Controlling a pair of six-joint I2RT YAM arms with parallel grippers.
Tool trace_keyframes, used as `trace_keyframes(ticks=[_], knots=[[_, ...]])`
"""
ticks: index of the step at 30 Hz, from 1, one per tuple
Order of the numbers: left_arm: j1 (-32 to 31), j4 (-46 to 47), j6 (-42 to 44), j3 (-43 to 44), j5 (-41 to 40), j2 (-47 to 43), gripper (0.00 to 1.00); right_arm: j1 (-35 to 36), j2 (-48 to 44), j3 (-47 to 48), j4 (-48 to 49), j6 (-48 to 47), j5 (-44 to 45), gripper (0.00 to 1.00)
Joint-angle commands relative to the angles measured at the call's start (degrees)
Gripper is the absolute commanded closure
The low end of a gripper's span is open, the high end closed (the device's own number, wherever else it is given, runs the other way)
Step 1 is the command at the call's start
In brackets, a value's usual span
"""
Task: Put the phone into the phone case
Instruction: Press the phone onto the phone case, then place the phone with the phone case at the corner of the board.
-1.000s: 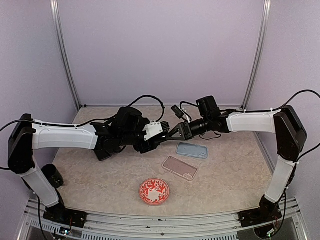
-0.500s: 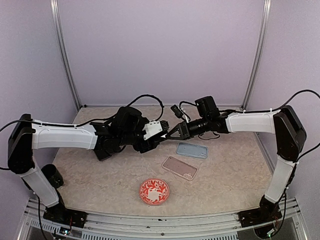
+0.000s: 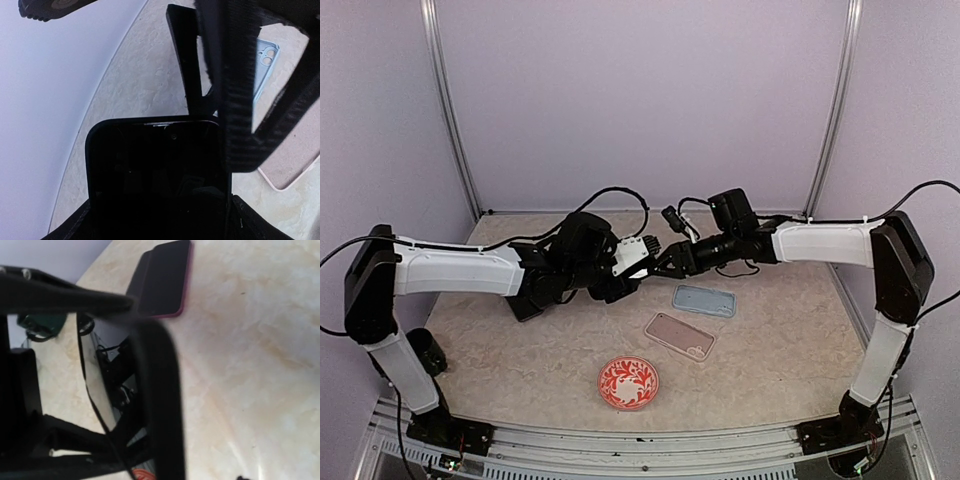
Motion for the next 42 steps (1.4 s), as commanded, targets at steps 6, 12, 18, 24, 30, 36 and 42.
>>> trace_keyframes(ticks=[6,12,18,24,30,36,42], knots=[[1.8,-1.3,-8.3,9.1,-3.5,6.0,0.78,-2.3,-5.8,-3.6,-0.1,-0.2,7.8,0.29],[2.7,-3.2,-13.4,13.7,-2.6,9.8,0.78,-4.6,-9.3,-7.5,2.8,1.6,12.4,0.21],[5.4,-5.2,-17.4,18.1,-2.2,12.8,0.78,-6.1,-11.1,-10.1,4.1,2.7,14.0,0.2],[10.0,-7.9,-20.8,22.0,-2.2,16.1,0.78,-6.4,-11.5,-11.3,4.5,2.8,13.8,0.2],[15.8,-10.0,-24.5,26.0,-0.3,19.2,0.78,-6.5,-11.9,-11.7,4.6,2.6,14.1,0.19],[21.9,-10.3,-27.1,29.1,2.3,22.0,0.78,-6.5,-12.7,-12.0,4.1,2.4,14.3,0.18],[26.9,-10.5,-29.0,31.7,5.6,25.0,0.78,-6.5,-13.6,-12.5,4.1,1.9,14.3,0.13]])
